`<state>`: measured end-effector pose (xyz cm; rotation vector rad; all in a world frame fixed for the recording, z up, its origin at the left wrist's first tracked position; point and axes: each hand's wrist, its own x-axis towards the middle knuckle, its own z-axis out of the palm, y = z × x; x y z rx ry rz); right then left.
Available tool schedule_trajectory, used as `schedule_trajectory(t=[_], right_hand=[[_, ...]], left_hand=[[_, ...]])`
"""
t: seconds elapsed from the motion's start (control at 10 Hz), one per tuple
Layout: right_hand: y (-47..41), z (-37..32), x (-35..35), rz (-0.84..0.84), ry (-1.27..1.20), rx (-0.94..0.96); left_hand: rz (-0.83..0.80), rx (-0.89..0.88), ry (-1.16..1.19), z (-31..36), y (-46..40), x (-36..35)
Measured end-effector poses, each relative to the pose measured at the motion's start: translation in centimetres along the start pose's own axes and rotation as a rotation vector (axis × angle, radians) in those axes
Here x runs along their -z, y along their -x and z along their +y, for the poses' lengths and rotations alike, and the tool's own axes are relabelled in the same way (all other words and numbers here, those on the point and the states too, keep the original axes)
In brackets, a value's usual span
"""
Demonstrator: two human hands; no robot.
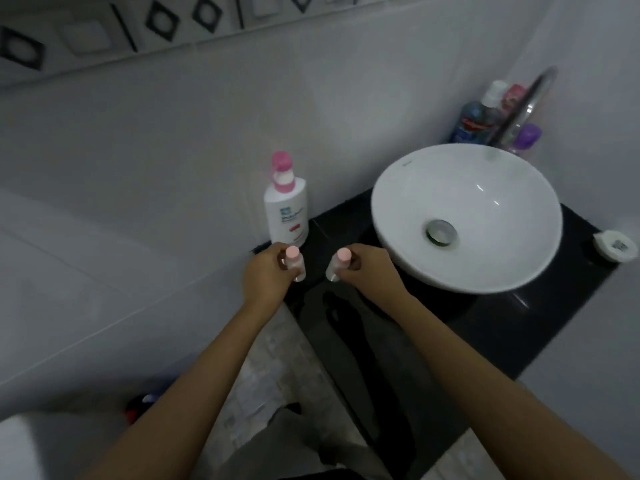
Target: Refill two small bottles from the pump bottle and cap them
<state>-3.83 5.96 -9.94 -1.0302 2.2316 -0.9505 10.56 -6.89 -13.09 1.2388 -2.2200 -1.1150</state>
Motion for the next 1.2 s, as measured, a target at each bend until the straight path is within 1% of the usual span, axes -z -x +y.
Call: schedule_trajectory(t=[0.2, 0.3, 0.4, 0.6, 0.8, 0.9, 1.1, 1.2], right_hand=[[-6.7, -1.0, -2.7, -0.012, 0.014, -0.053], [-8.0, -1.2, -3.5, -0.045, 0.015, -0.082], [-8.5, -1.4, -4.3, -0.113, 0.041, -0.101], [-8.9, -1.8, -5.0, -0.134, -0.032, -0.142], [-9.0, -1.7, -5.0, -0.13, -0.055, -0.118], [-8.8, -1.7, -5.0, -0.143, -0.037, -0.132], [-8.4, -2.0, -4.9, -0.172, 0.011, -0.13], [-8.1, -1.6, -4.8, -0.197, 0.048, -0.144]], left_hand=[[0.103, 0.071, -0.013, -0.5, -2.4, -1.8], [0.127, 0.097, -0.016, -1.0, -3.0, -2.5], [0.154, 0.104, 0.014, -1.3, -3.2, -3.2], [0.156, 0.127, 0.081, -1.4, -3.8, -4.0], [0.144, 0.142, 0.153, -1.8, -3.6, -4.3], [0.134, 0.143, 0.165, -2.0, -3.6, -4.4], [0.131, 0.123, 0.111, -2.5, -3.1, -4.1], [0.07, 0.139, 0.11, -3.1, -2.8, -3.9]])
